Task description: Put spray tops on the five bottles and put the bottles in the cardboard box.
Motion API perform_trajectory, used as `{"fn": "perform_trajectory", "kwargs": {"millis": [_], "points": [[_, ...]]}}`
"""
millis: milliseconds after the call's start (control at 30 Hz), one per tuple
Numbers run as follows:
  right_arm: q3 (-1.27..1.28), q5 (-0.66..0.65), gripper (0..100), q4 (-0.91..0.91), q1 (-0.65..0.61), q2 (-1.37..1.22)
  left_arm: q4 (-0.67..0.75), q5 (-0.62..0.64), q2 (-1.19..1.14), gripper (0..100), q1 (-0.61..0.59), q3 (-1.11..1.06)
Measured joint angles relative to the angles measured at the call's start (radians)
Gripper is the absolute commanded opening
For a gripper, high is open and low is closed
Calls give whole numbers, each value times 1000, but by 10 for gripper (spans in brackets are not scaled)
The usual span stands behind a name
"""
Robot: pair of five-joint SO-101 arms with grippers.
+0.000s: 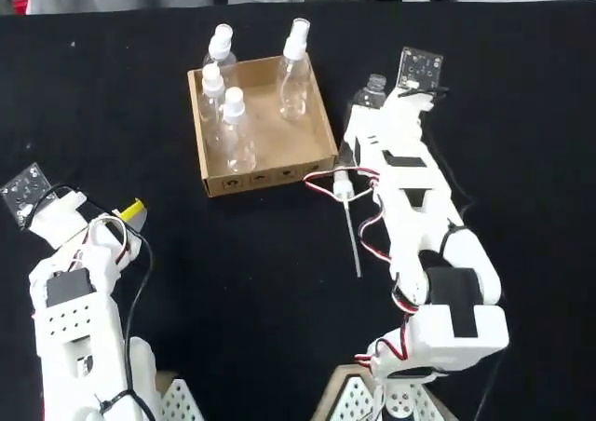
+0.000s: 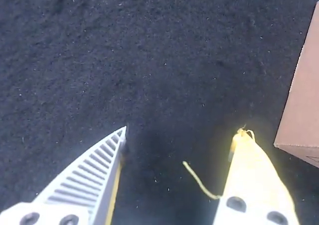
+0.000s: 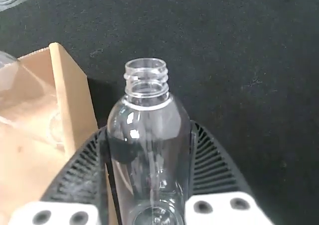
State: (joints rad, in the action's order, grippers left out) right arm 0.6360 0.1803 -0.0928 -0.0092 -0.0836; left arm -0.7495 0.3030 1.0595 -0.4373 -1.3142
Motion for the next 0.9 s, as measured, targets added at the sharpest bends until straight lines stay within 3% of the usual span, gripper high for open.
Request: {"fn": "perform_trajectory", "kwargs": {"millis": [667,900], "points": [[5,-51,49,-493,2,166,0,0,0,302,0,0],[55,-52,49,-574,9,288,0,0,0,302,0,0]]}}
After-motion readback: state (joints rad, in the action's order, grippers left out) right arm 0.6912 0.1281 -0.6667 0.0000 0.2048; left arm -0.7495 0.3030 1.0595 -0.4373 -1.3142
